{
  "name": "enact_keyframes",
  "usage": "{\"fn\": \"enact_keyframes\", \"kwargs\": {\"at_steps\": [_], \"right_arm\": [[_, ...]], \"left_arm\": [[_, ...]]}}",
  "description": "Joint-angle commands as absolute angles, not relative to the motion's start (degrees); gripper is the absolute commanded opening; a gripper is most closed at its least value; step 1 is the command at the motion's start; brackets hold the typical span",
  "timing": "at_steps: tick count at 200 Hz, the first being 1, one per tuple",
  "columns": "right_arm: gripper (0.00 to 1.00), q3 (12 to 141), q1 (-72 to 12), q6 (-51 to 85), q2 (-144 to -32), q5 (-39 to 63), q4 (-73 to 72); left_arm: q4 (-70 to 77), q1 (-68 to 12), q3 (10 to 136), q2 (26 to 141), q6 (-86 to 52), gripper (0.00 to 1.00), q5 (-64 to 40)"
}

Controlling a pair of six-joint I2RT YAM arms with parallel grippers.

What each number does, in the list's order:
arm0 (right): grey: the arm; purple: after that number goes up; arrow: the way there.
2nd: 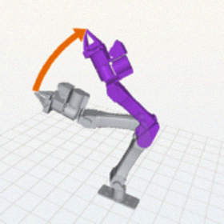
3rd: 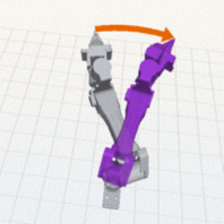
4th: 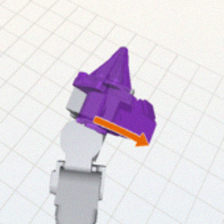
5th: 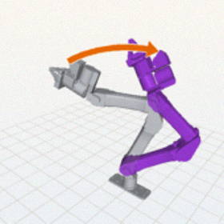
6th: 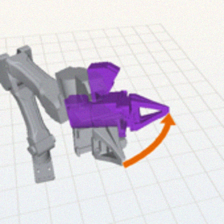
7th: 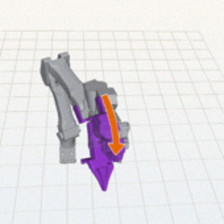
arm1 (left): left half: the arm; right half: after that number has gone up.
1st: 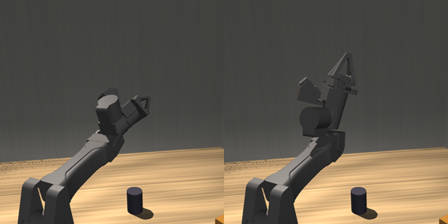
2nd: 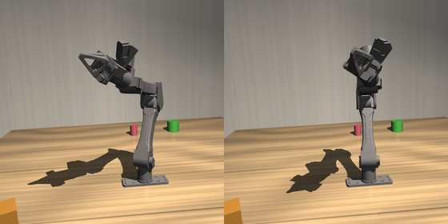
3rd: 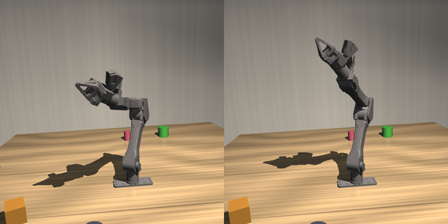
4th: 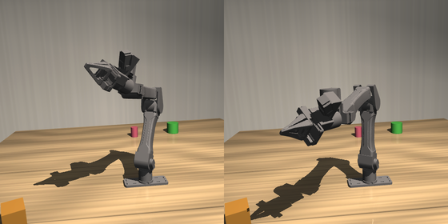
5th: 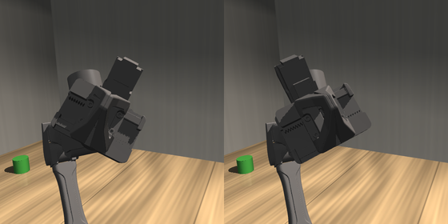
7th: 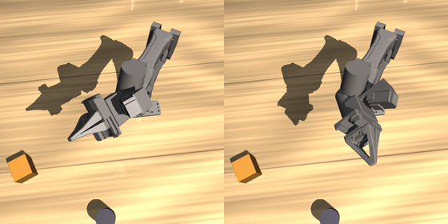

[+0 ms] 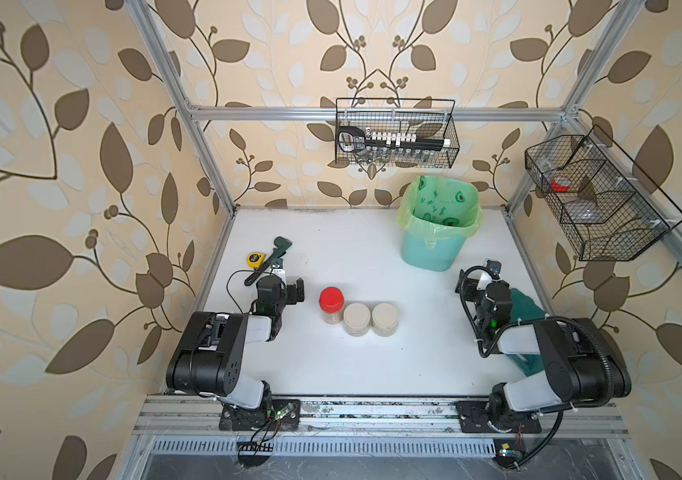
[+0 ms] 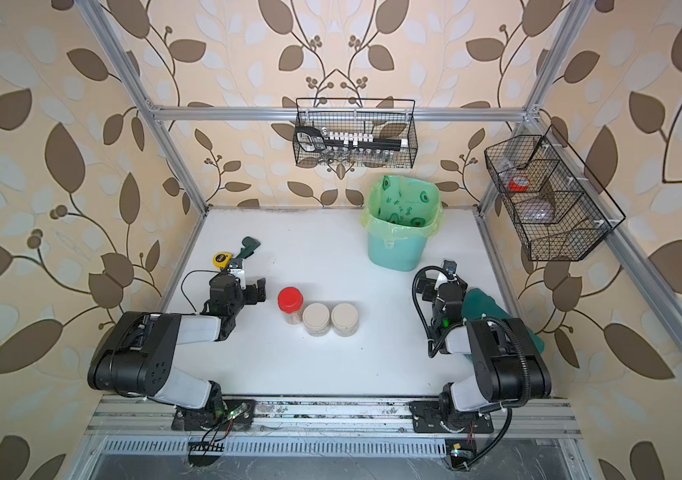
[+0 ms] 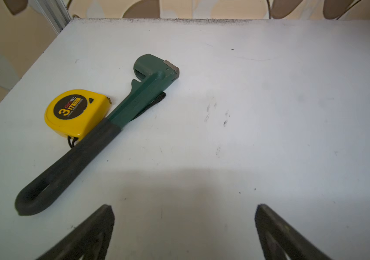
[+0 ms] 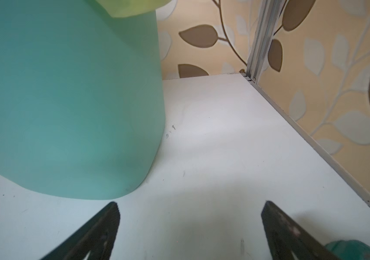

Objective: Empty moldy peanuts from jars
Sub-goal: Move the trash bin to the center of the board.

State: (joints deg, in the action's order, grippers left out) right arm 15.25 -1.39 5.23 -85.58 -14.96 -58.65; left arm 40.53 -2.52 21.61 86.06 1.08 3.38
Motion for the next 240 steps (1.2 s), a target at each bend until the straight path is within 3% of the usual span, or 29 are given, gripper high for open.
{"fn": "enact_keyframes", "kwargs": {"at_steps": [1, 95, 123, 135, 159, 176, 186, 196, 213, 240], "right_arm": [[0.98, 15.79, -1.76, 3.91, -86.00, -13.01, -59.24], [0.98, 15.44, -1.84, 3.67, -85.79, -13.13, -59.83], [0.98, 13.90, -5.34, 2.67, -81.68, -21.48, -61.24], [0.98, 18.15, -8.29, 3.52, -75.29, -29.56, -46.33], [0.98, 32.62, -8.04, 17.75, -68.26, -29.68, -13.74], [0.97, 39.86, -6.93, 23.58, -67.71, -25.48, -1.20], [0.83, 41.99, -5.98, 23.40, -67.16, -19.66, 0.93], [0.77, 43.12, -5.16, 21.92, -66.04, -11.98, 1.57], [0.80, 45.23, -4.81, 17.67, -63.79, 2.15, 3.06], [0.85, 49.68, -4.82, 17.04, -62.05, 11.07, 8.22]], "left_arm": [[41.79, -1.89, 22.67, 85.88, 0.53, 0.99, 2.77], [42.89, -2.05, 21.68, 85.35, 0.41, 0.99, 3.94], [43.44, -2.20, 17.72, 76.73, -1.98, 0.99, 10.93], [34.25, -3.64, 18.68, 68.10, -3.34, 0.99, 15.71], [25.21, -6.53, 20.46, 54.87, -5.27, 0.99, 20.44], [13.36, -7.16, 24.80, 48.91, -13.78, 0.99, 19.79], [6.93, -7.12, 27.92, 47.29, -20.23, 0.99, 17.64], [3.01, -7.12, 30.37, 46.66, -23.49, 0.99, 12.98], [3.31, -7.12, 30.10, 46.00, -31.83, 0.99, 6.82], [8.83, -7.22, 29.10, 46.29, -32.79, 0.98, -8.79]]}}
